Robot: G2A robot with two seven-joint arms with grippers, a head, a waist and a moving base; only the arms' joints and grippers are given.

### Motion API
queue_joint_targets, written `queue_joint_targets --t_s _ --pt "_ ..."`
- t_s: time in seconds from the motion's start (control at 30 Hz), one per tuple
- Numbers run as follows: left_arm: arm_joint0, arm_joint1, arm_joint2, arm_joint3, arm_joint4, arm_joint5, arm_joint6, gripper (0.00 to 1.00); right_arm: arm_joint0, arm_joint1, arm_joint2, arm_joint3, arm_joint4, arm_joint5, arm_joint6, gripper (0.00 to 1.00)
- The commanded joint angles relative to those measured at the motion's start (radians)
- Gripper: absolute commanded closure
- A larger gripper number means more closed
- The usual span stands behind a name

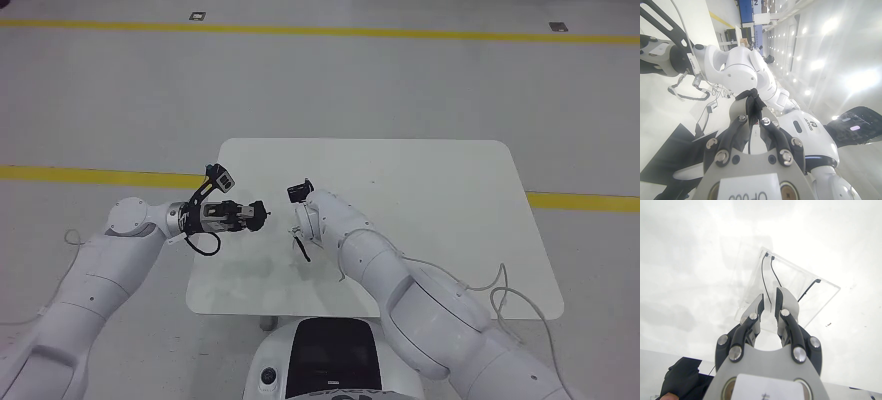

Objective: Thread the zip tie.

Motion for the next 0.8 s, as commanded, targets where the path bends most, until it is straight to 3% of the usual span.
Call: queue_joint_targets --t_s 0.0,0.2,0.33,0.77 --pt "0.0 0.0 0.0 0.0 0.0 0.0 0.0 1.0 0.0 -0.001 0.001 0.003 0.0 -0.001 0.001 0.84" --pt "0.0 0.0 0.0 0.0 0.0 0.0 0.0 1.0 0.003 -0.002 0.005 0.013 0.001 -0.003 0.004 0.87" --pt "0.0 0.0 0.0 0.0 0.0 0.0 0.0 1.0 0.005 -0.003 0.008 0.016 0.002 -0.003 0.004 1.0" --pt "0.0 0.0 0.0 0.0 0.0 0.0 0.0 1.0 0.011 -0.004 0.016 0.011 0.001 -0.007 -0.007 1.0"
